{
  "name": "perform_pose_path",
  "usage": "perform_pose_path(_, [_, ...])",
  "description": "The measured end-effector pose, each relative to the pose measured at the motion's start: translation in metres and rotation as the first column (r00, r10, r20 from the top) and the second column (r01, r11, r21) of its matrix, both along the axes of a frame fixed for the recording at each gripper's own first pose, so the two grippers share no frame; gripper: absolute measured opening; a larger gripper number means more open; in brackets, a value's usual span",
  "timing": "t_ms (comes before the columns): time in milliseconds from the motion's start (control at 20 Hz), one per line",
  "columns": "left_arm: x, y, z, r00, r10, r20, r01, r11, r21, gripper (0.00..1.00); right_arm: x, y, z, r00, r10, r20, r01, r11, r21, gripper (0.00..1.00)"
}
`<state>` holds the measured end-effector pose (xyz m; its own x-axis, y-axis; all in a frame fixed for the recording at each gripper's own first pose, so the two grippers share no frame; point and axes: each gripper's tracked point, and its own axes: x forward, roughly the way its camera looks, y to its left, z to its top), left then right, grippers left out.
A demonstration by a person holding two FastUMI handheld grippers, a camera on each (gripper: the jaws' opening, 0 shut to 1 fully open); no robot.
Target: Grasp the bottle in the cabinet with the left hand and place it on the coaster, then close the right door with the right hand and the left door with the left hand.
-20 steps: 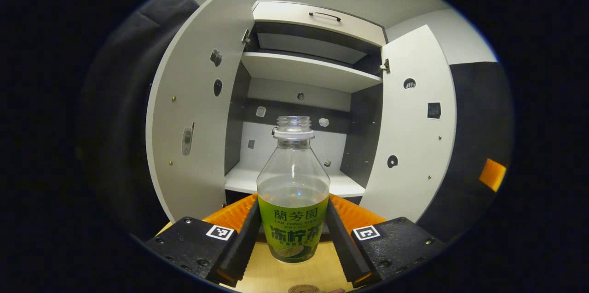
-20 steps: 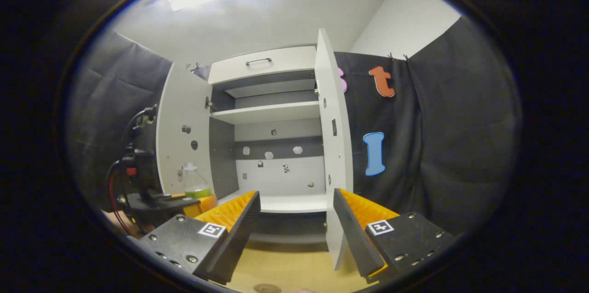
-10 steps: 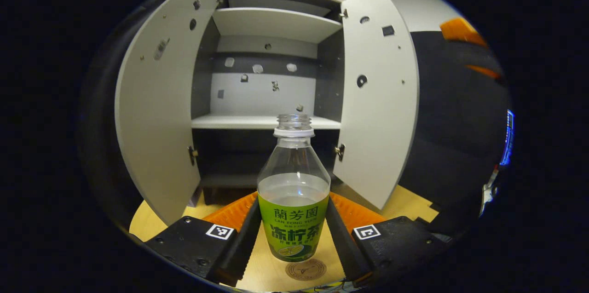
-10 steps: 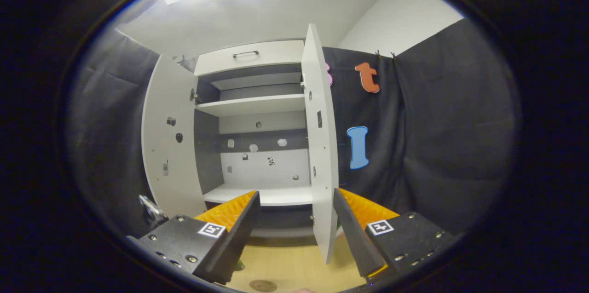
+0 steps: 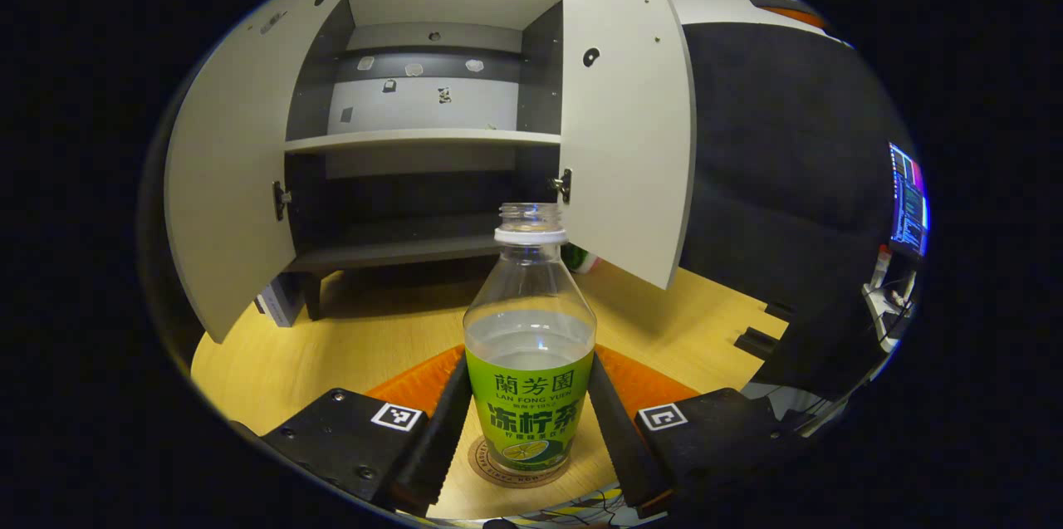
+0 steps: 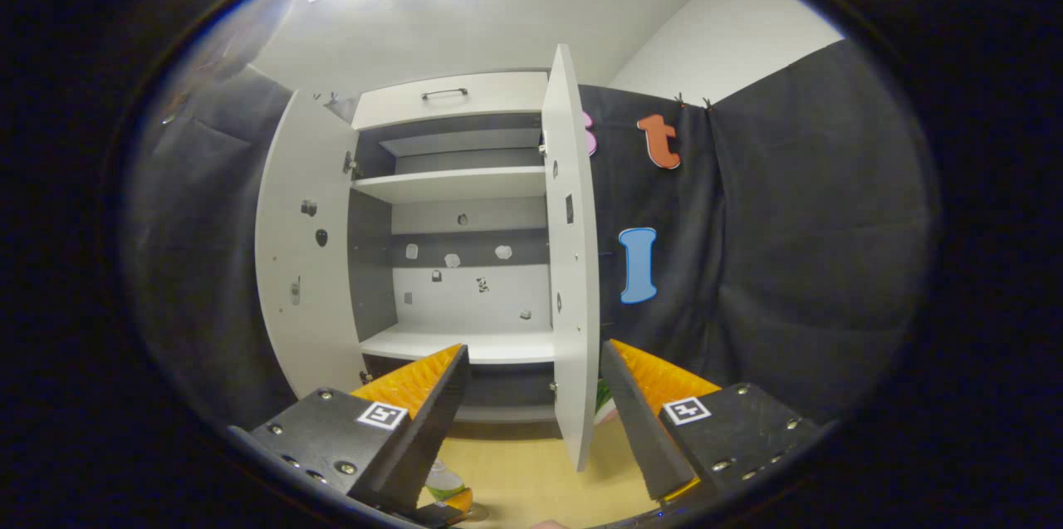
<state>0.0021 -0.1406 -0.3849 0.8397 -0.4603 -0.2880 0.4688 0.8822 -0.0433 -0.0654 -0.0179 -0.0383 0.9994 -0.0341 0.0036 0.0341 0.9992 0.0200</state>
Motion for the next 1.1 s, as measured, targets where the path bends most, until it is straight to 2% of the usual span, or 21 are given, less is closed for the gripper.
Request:
perform_pose_path(200, [-0.001,-0.008,-0.014,0.996,-0.072,0.054,0.069,0.996,0.051,0.80,-0.004,-0.014,-0.017,0.998,-0.037,-0.043,0.036,0.999,-0.028,0.94])
perform_pose_path(300, [-0.001,-0.005,-0.021,0.994,-0.094,0.053,0.090,0.993,0.077,0.81,-0.006,-0.020,-0.027,0.997,-0.051,-0.065,0.050,0.998,-0.030,0.96])
perform_pose_path(450, [-0.003,-0.005,-0.026,0.991,-0.130,0.032,0.128,0.990,0.054,0.81,-0.007,-0.028,-0.035,0.994,-0.069,-0.083,0.068,0.998,-0.015,0.94])
perform_pose_path(500, [-0.002,-0.002,-0.024,0.991,-0.128,0.024,0.127,0.991,0.051,0.82,-0.007,-0.029,-0.036,0.994,-0.072,-0.087,0.072,0.997,-0.010,0.94])
perform_pose_path(650, [0.007,0.004,-0.017,0.994,-0.105,0.018,0.104,0.992,0.066,0.96,-0.006,-0.032,-0.037,0.993,-0.072,-0.090,0.071,0.997,-0.014,0.96])
perform_pose_path(1100, [0.009,0.000,0.045,0.993,-0.113,0.025,0.111,0.992,0.066,0.95,0.001,-0.053,-0.029,0.993,-0.087,-0.083,0.085,0.996,-0.022,0.94])
